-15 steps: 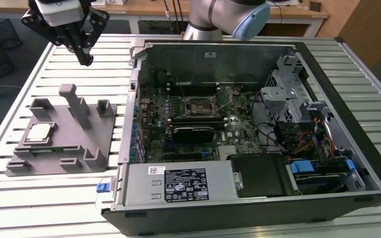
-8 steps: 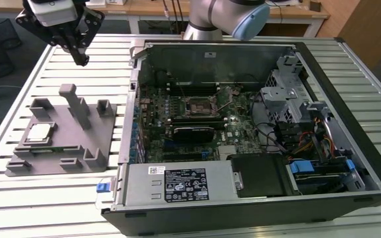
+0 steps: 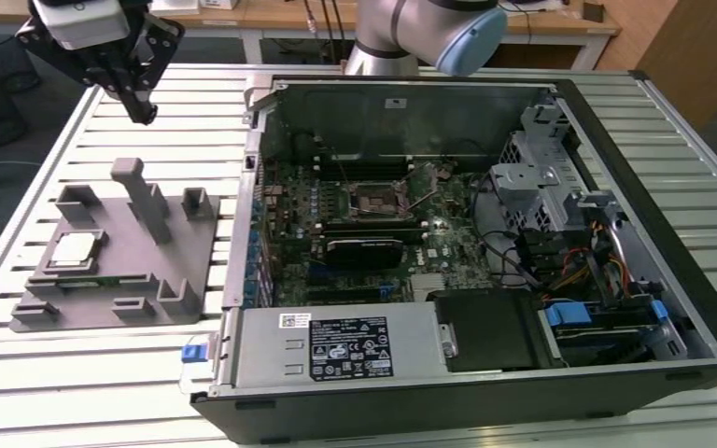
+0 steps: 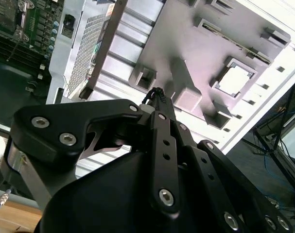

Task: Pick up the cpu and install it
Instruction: 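Reach for the cpu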

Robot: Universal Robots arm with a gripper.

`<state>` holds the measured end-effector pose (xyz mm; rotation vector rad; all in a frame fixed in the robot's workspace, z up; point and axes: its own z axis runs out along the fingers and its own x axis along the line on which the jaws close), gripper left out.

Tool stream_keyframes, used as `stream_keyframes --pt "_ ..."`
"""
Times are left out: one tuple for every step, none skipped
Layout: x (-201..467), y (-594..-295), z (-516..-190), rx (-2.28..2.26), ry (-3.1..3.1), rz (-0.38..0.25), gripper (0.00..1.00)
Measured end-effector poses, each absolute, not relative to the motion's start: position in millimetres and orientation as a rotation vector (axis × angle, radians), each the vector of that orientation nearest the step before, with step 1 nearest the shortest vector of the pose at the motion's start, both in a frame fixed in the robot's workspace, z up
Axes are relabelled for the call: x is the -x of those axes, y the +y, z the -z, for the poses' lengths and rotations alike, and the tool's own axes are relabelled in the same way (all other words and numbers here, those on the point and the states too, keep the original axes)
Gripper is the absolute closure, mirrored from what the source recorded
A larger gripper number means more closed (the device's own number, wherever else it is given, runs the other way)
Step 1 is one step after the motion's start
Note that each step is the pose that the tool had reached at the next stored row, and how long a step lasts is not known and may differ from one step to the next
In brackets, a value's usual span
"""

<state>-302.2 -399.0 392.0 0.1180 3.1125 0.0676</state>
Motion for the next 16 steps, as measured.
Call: stream_keyframes --pt "303.5 -399.0 -392.0 -0.118 3.113 -0.068 0.89" --pt "304.8 -399.0 -391.9 -0.118 3.112 -0.068 0.89" --pt "306.1 -399.0 -391.9 -0.118 3.112 -0.068 0.89" --pt "307.4 -398.9 -391.9 -0.118 3.112 -0.068 0.89" --pt "308.5 -399.0 -391.9 -0.118 3.112 -0.068 0.89" --pt "309.8 -399.0 -391.9 -0.118 3.112 -0.068 0.89" --pt "311.0 -399.0 -391.9 -0.118 3.113 -0.068 0.89" --pt "312.2 -399.0 -391.8 -0.118 3.112 -0.068 0.89" --pt "313.2 -399.0 -391.8 -0.118 3.112 -0.068 0.89" --pt "314.3 -399.0 -391.8 -0.118 3.112 -0.068 0.89" --pt "315.4 -398.9 -391.8 -0.118 3.112 -0.068 0.89" --pt "316.4 -399.0 -391.7 -0.118 3.112 -0.068 0.89" --pt "317.4 -399.0 -391.7 -0.118 3.112 -0.068 0.89" --pt "318.3 -398.9 -391.8 -0.118 3.112 -0.068 0.89" --pt "319.2 -399.0 -391.7 -0.118 3.113 -0.068 0.89" --pt "320.3 -398.9 -391.7 -0.118 3.112 -0.068 0.89"
